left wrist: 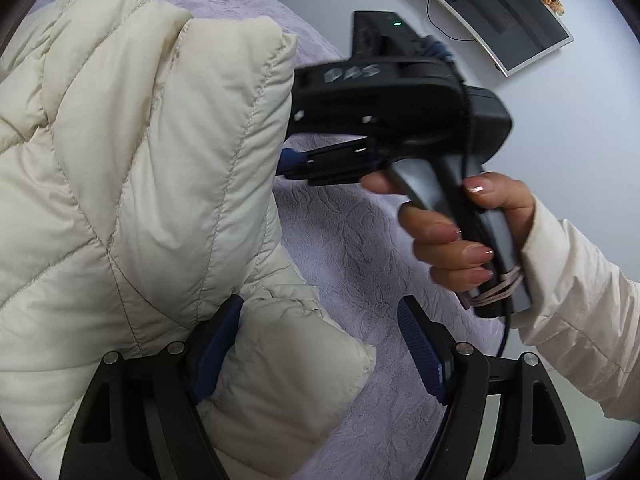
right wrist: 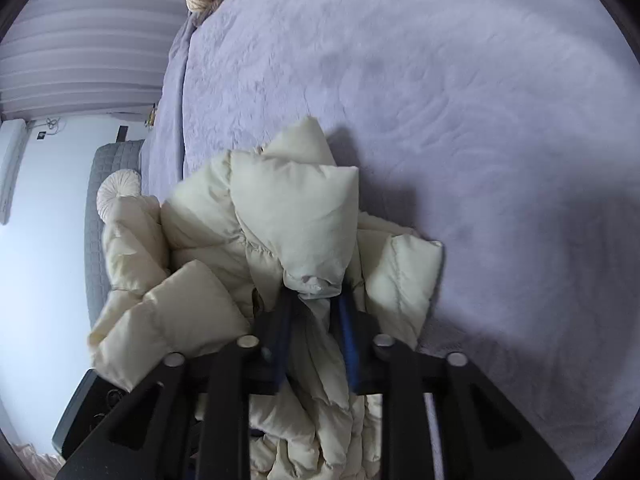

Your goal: Fold large clothes

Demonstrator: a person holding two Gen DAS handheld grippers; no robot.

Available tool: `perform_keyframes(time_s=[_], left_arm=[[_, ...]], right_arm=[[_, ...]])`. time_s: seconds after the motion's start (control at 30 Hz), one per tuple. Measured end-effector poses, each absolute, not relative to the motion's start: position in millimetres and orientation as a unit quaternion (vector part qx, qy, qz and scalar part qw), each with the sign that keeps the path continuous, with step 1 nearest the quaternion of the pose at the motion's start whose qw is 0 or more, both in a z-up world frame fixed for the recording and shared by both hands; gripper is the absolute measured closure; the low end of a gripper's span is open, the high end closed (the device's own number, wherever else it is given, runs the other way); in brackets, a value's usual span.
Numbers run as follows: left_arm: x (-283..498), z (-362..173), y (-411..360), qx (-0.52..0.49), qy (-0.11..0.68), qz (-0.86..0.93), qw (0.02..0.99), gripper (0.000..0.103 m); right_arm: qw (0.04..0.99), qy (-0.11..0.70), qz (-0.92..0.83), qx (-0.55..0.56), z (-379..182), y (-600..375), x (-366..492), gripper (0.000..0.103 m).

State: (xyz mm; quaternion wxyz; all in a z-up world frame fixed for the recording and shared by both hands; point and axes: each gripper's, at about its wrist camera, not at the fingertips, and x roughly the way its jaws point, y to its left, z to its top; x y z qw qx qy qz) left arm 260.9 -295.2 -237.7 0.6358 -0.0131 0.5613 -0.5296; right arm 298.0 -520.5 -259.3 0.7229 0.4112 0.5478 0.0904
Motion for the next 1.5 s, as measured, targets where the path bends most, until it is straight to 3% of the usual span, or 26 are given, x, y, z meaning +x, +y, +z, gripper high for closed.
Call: perform_keyframes(time_s=[0.03, 0.27, 0.37, 0.4, 0.43, 0.47, 0.53, 0.77, 0.97, 1.27, 1.5], left_arm=[[260, -238, -295, -0.013, 0.561, -0.529, 0.637, 0.025], [259, -238, -295, -0.016, 0.562, -0.526, 0.638, 0.025], [264, -240, -295, -0.009, 0.562, -0.526, 0.639, 0.025], [264, -240, -295, -0.007, 0.562, -0.525, 0.639, 0.025], [263, -241, -296, -0.004, 0.561, -0.524, 0.64, 0.025], [262, -241, -297, -0.003, 0.562, -0.522, 0.642, 0.025], [263, -242, -295, -0.005, 0.562, -0.52, 0.643, 0.025], [265, -208, -274, -0.025, 0.555, -0.505, 0.661, 0.025], [292, -186, -210, -0.064, 0.545, -0.445, 0.708, 0.025], [353, -237, -137, -0.146, 0.59, -0.335, 0.72, 0.025], [371, -285, -123, -0.256, 0.628, -0.345, 0.649, 0.025]], right_arm=[[0.733, 0.538, 0.081, 0.408, -248, -525, 291, 0.027], [0.774, 0.491, 0.124, 0.38, -191, -523, 275, 0.026], [0.762, 0.509, 0.155, 0.369, -194, -498, 289, 0.033], [0.758, 0.518, 0.159, 0.362, -197, -491, 295, 0.048], [0.755, 0.531, 0.159, 0.352, -201, -485, 300, 0.074], [0.752, 0.542, 0.156, 0.342, -208, -482, 303, 0.083], [0.754, 0.555, 0.139, 0.323, -217, -478, 306, 0.091], [0.745, 0.576, 0.088, 0.326, -256, -492, 299, 0.092], [0.745, 0.574, 0.082, 0.33, -265, -492, 299, 0.092], [0.751, 0.576, 0.065, 0.317, -273, -490, 288, 0.092], [0.75, 0.572, 0.063, 0.328, -279, -493, 281, 0.093]])
